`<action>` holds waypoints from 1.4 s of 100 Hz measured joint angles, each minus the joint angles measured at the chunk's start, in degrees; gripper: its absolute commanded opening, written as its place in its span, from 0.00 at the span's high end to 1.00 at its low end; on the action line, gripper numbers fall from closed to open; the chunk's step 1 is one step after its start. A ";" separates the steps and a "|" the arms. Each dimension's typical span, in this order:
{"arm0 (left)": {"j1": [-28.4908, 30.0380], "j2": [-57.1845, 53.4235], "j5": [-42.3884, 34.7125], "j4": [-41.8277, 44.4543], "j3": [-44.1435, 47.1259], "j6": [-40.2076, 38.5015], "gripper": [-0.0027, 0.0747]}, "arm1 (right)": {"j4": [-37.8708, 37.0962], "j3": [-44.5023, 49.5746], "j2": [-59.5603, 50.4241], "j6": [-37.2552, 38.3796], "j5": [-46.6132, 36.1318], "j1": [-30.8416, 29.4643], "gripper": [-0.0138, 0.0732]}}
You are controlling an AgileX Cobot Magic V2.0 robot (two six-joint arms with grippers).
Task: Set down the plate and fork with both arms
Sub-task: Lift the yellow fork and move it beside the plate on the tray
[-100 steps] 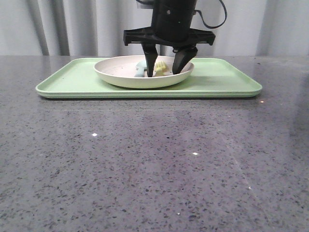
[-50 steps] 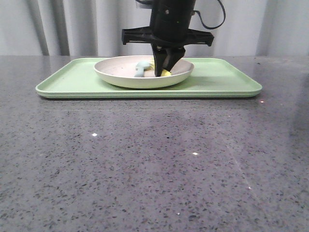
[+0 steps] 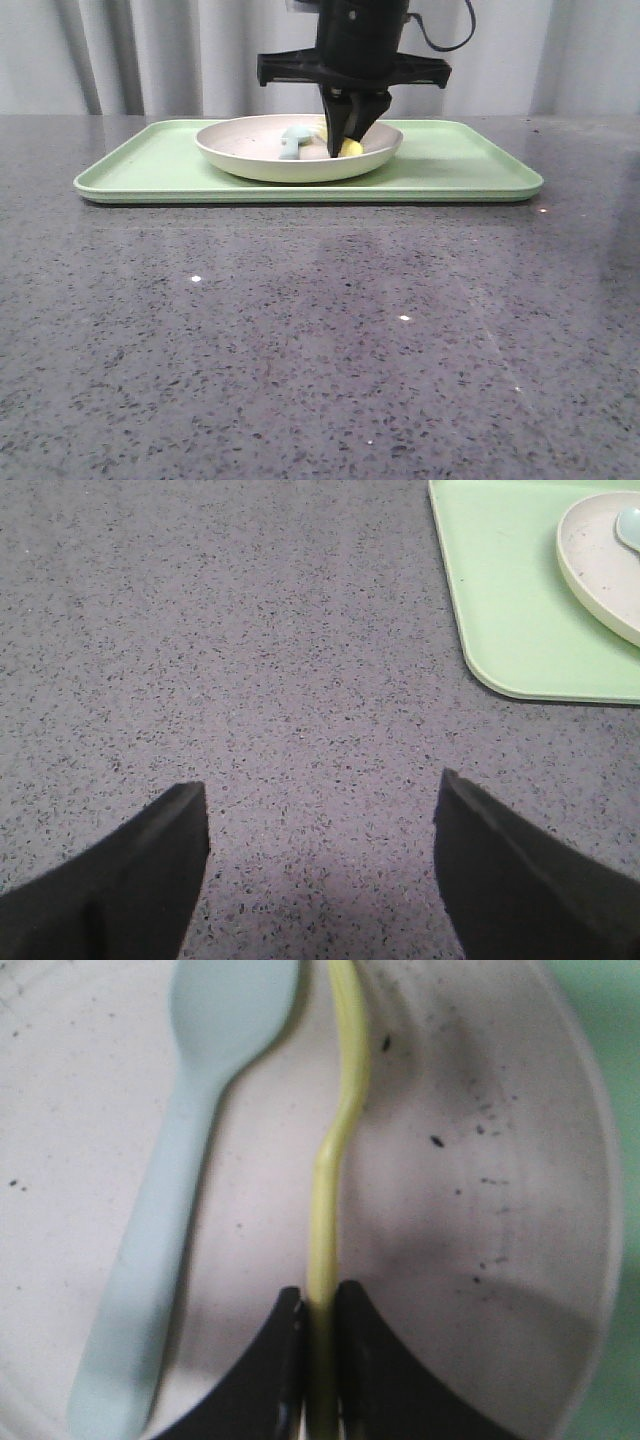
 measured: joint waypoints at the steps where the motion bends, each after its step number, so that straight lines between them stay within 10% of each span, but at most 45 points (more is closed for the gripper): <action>1: 0.00 0.00 0.00 0.00 0.00 0.00 0.36 | 0.00 0.00 -0.23 -0.10 0.12 0.00 0.91; 140: 0.00 0.00 0.00 0.00 0.00 0.00 0.36 | 6.23 11.49 -8.23 -3.66 -1.21 -11.15 0.91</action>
